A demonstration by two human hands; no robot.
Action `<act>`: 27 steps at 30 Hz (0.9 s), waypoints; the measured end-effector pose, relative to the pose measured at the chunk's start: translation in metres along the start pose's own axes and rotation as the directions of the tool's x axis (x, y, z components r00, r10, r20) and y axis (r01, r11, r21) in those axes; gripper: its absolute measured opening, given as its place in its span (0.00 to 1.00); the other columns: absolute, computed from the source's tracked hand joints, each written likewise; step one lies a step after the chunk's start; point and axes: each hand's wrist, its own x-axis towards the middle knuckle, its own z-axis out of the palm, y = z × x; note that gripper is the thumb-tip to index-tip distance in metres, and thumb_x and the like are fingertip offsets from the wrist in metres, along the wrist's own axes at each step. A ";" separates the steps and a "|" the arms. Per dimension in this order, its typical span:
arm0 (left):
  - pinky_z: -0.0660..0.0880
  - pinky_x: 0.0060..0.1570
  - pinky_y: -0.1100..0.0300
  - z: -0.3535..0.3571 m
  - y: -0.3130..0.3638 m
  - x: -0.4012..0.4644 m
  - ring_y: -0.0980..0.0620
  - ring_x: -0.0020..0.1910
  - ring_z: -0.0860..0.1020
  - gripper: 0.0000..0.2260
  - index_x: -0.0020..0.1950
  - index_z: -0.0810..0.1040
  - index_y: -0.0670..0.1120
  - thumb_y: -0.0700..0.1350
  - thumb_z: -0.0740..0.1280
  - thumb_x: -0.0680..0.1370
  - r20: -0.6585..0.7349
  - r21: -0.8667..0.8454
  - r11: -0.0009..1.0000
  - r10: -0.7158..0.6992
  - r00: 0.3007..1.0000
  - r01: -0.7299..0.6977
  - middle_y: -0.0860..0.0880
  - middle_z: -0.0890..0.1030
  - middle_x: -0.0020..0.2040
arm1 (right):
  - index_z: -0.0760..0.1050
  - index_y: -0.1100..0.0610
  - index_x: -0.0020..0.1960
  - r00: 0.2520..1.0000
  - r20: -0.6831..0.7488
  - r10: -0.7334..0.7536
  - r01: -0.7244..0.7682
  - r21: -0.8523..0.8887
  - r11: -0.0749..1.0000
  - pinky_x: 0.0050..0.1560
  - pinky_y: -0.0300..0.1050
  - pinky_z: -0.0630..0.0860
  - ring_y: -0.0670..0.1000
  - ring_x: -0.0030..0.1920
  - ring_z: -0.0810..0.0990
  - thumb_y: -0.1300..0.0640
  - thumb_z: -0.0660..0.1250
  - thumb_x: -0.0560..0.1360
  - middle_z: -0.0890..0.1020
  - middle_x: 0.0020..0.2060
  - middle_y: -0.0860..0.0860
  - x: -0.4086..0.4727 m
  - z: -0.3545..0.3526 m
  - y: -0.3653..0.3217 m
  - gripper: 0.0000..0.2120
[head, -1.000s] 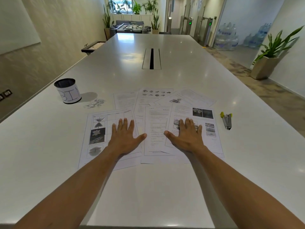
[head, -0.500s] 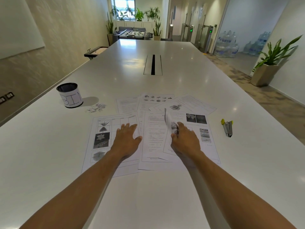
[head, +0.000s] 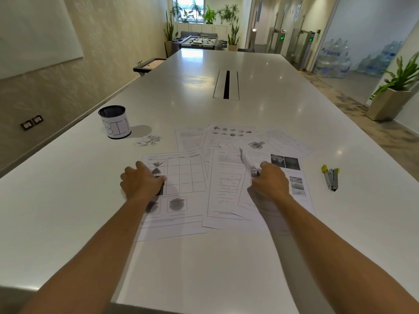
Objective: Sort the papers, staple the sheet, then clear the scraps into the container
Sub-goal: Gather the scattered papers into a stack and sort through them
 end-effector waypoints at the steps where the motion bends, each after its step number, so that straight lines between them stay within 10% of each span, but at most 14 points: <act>1: 0.69 0.60 0.45 -0.001 0.004 -0.001 0.36 0.63 0.69 0.34 0.65 0.67 0.40 0.59 0.73 0.69 0.018 -0.018 1.000 0.000 1.000 0.001 0.35 0.70 0.64 | 0.72 0.59 0.47 1.000 0.009 0.013 -0.013 0.011 1.000 0.38 0.46 0.70 0.56 0.42 0.77 0.60 0.67 0.69 0.80 0.45 0.57 0.001 -0.001 -0.001 0.08; 10: 0.72 0.55 0.48 -0.010 0.009 0.007 0.35 0.62 0.71 0.40 0.70 0.61 0.44 0.47 0.80 0.65 0.178 -0.327 0.936 -0.073 0.981 0.129 0.36 0.67 0.65 | 0.76 0.60 0.62 0.998 0.027 0.050 -0.055 0.249 0.967 0.53 0.46 0.75 0.56 0.53 0.81 0.64 0.70 0.68 0.82 0.53 0.57 0.010 -0.004 0.007 0.22; 18: 0.70 0.34 0.68 -0.008 -0.001 0.005 0.50 0.56 0.71 0.41 0.77 0.58 0.52 0.35 0.74 0.70 0.175 -0.694 0.719 0.101 0.979 0.049 0.43 0.66 0.73 | 0.75 0.59 0.64 0.987 -0.043 -0.155 0.159 0.399 0.903 0.43 0.33 0.72 0.47 0.45 0.78 0.60 0.73 0.71 0.81 0.45 0.50 0.001 -0.027 -0.042 0.22; 27: 0.72 0.40 0.63 -0.006 -0.006 0.010 0.53 0.40 0.79 0.09 0.46 0.81 0.44 0.49 0.67 0.78 0.217 -0.741 0.669 0.154 0.964 0.060 0.46 0.83 0.47 | 0.61 0.54 0.75 0.830 0.282 -0.482 0.331 0.447 0.831 0.60 0.44 0.74 0.52 0.57 0.80 0.55 0.72 0.73 0.80 0.60 0.55 -0.034 0.032 -0.129 0.34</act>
